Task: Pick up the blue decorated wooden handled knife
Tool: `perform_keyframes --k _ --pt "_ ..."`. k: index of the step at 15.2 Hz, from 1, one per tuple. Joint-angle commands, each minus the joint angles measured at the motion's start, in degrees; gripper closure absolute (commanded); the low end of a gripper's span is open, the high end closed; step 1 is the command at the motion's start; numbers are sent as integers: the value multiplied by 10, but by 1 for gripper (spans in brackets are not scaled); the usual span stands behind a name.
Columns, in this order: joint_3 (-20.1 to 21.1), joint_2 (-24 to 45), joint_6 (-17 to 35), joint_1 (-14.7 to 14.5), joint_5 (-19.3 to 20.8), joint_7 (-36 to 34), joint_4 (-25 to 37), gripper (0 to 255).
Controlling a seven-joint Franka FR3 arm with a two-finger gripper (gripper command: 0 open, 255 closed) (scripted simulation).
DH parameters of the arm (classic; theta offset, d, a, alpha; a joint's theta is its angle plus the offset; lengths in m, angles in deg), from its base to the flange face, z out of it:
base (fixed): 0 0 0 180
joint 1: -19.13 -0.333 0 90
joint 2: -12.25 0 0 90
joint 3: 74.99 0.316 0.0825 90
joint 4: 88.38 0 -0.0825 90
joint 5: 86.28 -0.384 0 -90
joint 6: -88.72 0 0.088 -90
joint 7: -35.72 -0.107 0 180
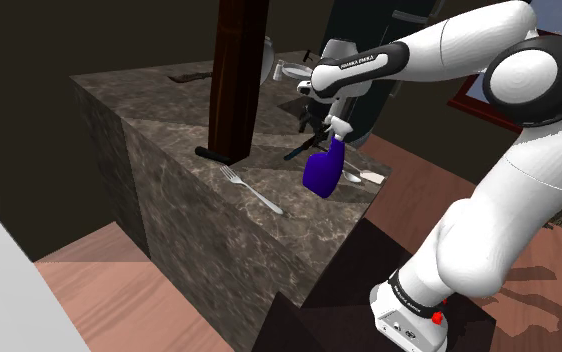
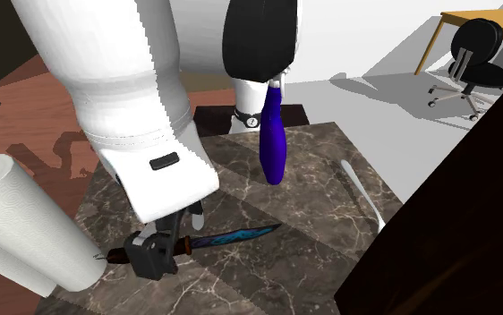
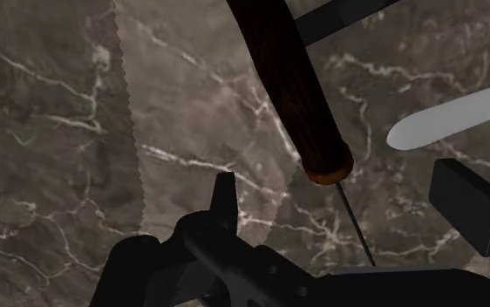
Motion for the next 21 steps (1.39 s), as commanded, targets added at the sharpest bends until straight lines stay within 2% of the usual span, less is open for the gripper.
perform_keyframes --k 1,6,7,16,21 --pt "0 9 16 1 -5 6 -7 0" --pt "1 24 41 2 -14 12 -19 0" --pt "1 25 41 2 -14 12 -18 255" --pt "1 24 41 2 -14 12 -19 255" --pt "0 4 5 0 -2 4 -2 255"
